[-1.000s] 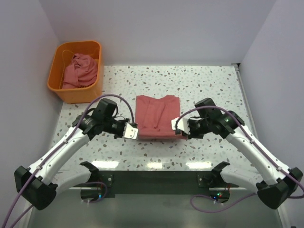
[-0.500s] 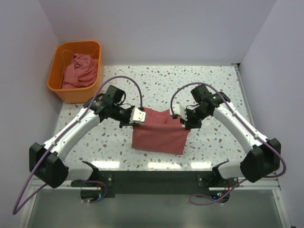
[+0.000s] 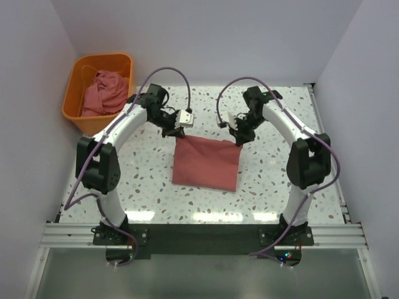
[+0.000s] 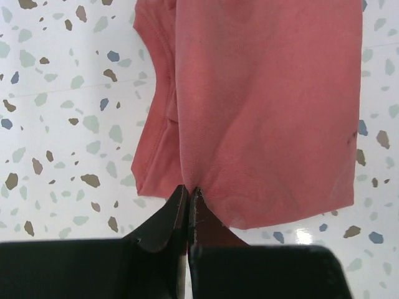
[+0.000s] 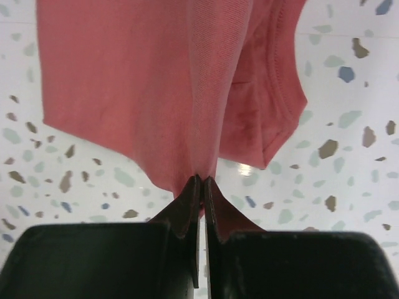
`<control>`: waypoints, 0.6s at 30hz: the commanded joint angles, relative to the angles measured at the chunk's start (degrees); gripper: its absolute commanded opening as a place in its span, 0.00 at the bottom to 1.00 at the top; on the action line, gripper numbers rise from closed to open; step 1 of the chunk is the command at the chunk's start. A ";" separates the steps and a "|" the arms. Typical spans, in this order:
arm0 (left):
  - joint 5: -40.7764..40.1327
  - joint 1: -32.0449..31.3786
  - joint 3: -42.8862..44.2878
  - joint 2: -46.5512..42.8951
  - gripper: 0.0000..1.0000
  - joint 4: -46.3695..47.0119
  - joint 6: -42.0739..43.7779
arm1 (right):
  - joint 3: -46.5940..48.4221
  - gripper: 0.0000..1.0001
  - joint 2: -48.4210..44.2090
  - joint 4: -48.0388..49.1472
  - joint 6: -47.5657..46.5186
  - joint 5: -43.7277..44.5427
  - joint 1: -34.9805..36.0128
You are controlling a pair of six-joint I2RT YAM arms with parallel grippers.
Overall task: Fold and stack the t-shirts
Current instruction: Fold the tshirt
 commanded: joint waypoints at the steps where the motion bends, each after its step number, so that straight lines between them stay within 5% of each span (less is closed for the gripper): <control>1: 2.20 0.79 8.52 6.18 0.00 -2.56 3.66 | 8.83 0.00 6.60 -3.65 -4.60 -2.08 -1.94; 12: -1.05 1.76 13.55 19.91 0.02 9.65 -2.40 | 19.58 0.00 22.17 2.06 -1.54 0.81 -3.17; 18: -3.77 2.46 8.82 21.68 0.04 16.76 -4.95 | 22.65 0.00 25.52 5.93 4.26 2.93 -3.26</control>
